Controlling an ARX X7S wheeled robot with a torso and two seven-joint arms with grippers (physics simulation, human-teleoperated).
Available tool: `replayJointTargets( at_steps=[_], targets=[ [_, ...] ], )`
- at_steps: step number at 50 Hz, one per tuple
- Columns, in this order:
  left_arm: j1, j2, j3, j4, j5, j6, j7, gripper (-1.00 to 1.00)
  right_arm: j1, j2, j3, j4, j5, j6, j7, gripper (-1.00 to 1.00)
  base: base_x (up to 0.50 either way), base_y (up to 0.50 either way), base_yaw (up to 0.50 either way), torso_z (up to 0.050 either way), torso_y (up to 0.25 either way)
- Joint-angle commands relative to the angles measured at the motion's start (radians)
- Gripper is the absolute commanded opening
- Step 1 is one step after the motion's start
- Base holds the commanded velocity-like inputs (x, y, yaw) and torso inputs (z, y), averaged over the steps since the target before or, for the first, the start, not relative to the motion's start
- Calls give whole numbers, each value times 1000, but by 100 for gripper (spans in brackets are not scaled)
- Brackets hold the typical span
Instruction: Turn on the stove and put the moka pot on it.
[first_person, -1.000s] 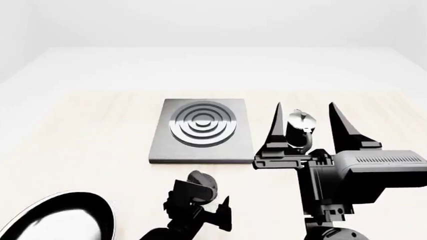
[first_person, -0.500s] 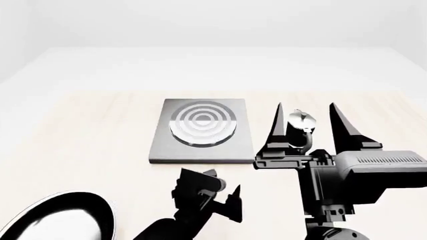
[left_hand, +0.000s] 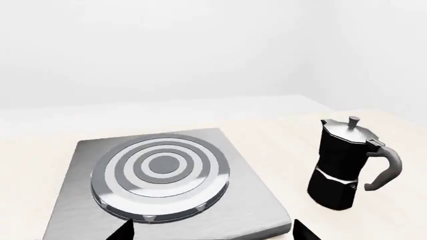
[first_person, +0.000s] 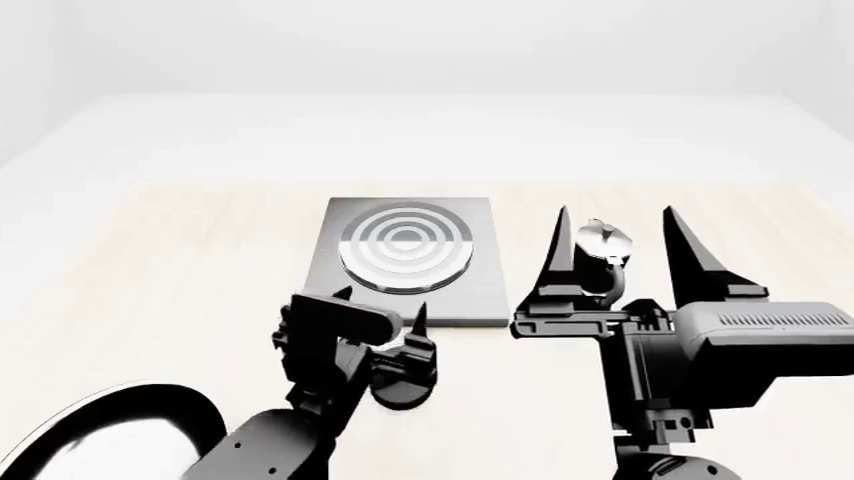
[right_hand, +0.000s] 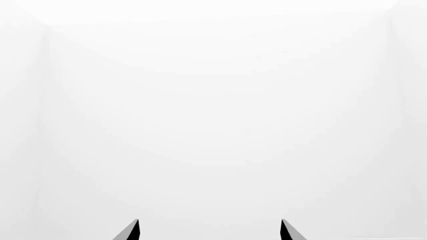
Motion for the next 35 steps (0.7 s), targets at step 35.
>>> replayJointTargets(
  at_steps=[35],
  targets=[
    [274, -280, -209, 626, 271, 168, -316, 100, -24, 43, 92, 194, 26, -72, -2, 100, 0, 0, 0, 0, 0]
  ],
)
